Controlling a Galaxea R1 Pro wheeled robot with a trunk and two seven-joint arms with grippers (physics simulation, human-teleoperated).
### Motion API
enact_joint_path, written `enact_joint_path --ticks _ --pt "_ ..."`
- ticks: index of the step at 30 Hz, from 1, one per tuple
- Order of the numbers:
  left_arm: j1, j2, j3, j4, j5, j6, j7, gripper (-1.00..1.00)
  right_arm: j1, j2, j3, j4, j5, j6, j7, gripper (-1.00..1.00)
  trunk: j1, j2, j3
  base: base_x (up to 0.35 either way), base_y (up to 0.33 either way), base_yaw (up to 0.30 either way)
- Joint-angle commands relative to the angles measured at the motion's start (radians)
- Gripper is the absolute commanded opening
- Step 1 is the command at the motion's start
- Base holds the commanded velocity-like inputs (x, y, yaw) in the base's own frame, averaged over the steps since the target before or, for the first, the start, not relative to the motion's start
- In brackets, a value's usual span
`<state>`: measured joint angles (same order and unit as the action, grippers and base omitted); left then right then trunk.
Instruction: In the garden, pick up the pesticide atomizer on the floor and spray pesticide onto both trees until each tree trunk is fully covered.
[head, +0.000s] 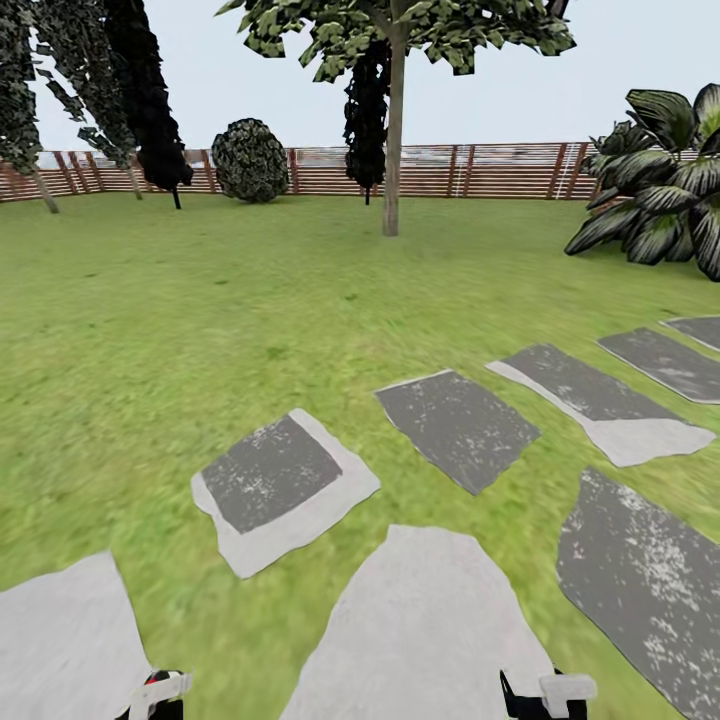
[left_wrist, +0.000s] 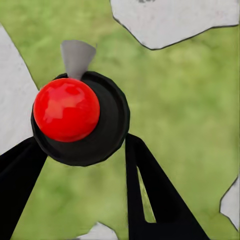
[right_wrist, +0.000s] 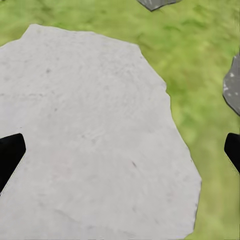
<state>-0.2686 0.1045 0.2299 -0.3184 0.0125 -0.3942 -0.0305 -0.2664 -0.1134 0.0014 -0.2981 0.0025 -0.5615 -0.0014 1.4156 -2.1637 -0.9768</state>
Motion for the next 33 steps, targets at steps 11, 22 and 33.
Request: enact_joint_path --ticks 11,22,33 --pt "-0.001 -0.001 0.003 0.001 0.001 -0.003 -0.002 -1.00 -0.001 0.000 0.000 0.002 0.001 -0.003 -0.002 1.00 0.000 0.000 -0.001 0.338 0.000 0.000" --pt "0.000 0.000 0.003 0.001 0.001 -0.003 -0.002 -1.00 -0.001 0.000 0.000 0.002 -0.001 -0.004 -0.002 1.00 0.000 0.000 -0.001 0.338 0.000 0.000" --pt "-0.001 0.000 0.003 0.001 0.001 -0.003 -0.002 -1.00 -0.001 0.000 0.000 0.000 -0.001 -0.005 -0.002 1.00 0.000 0.000 0.001 0.338 0.000 -0.043"
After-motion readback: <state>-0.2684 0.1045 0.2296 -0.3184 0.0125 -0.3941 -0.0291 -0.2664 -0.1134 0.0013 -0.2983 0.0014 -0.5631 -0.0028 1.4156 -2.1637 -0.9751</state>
